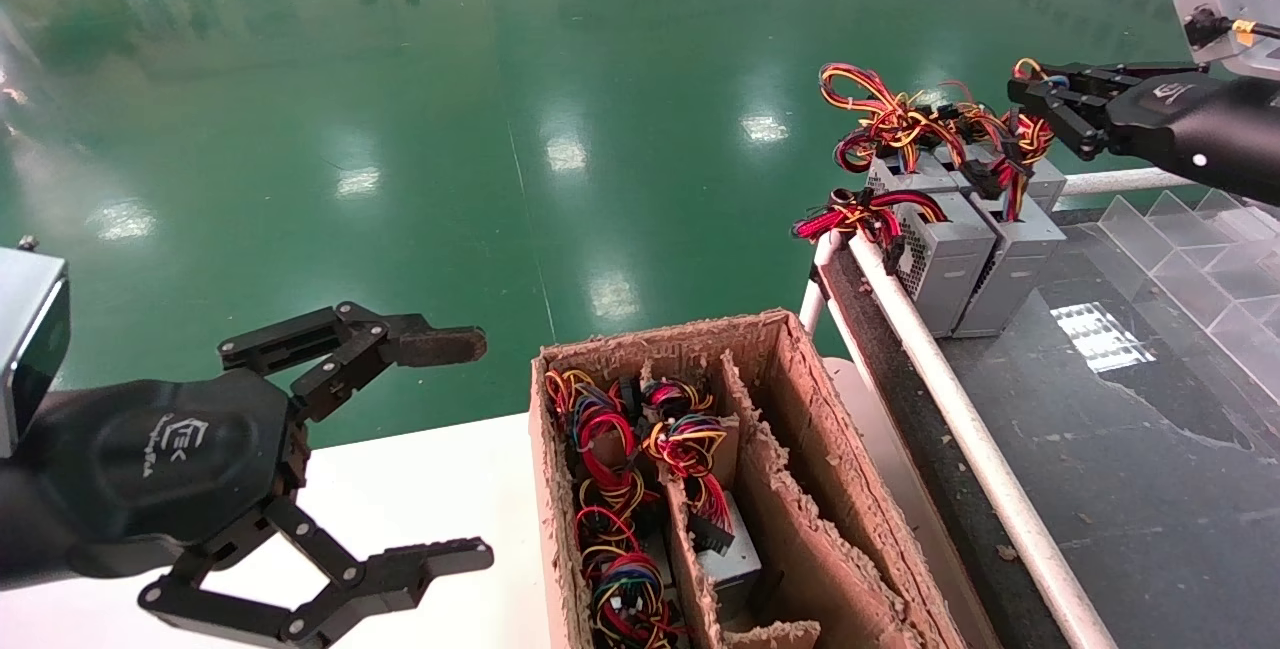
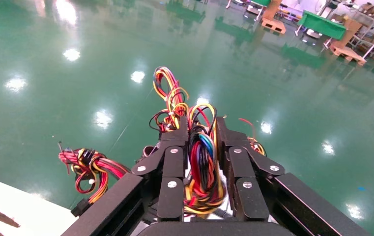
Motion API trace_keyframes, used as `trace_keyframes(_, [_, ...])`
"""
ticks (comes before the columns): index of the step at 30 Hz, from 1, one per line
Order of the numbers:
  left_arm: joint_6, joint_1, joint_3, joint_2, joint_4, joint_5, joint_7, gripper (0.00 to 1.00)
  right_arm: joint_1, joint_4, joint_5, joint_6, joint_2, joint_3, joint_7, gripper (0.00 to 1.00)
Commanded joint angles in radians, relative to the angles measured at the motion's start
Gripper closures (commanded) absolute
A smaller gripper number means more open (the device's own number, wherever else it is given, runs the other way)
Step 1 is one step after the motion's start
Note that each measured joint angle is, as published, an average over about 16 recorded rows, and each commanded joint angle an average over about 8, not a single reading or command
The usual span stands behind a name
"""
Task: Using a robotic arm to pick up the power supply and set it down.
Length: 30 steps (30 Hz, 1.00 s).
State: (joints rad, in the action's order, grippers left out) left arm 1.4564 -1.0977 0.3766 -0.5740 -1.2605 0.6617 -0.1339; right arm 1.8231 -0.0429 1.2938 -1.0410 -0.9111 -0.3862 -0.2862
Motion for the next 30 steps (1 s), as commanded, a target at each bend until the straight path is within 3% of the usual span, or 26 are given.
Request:
trace_keyframes(1, [0.0, 0.0, 0.0, 0.0, 0.0, 0.0, 0.0, 0.0, 0.001, 0.006, 0.003, -0.004, 0.0, -0.002, -0.003, 0.0])
trace_keyframes(13, [0.0, 0.0, 0.0, 0.0, 0.0, 0.0, 0.0, 0.0, 0.006, 0.025, 0.004, -0.004, -0.004, -0.003, -0.011, 0.0])
trace_keyframes(30, [0.0, 0.0, 0.0, 0.0, 0.0, 0.0, 0.0, 0.0, 0.027, 0.035, -0.032, -0.072, 0.016, 0.022, 0.016, 0.0])
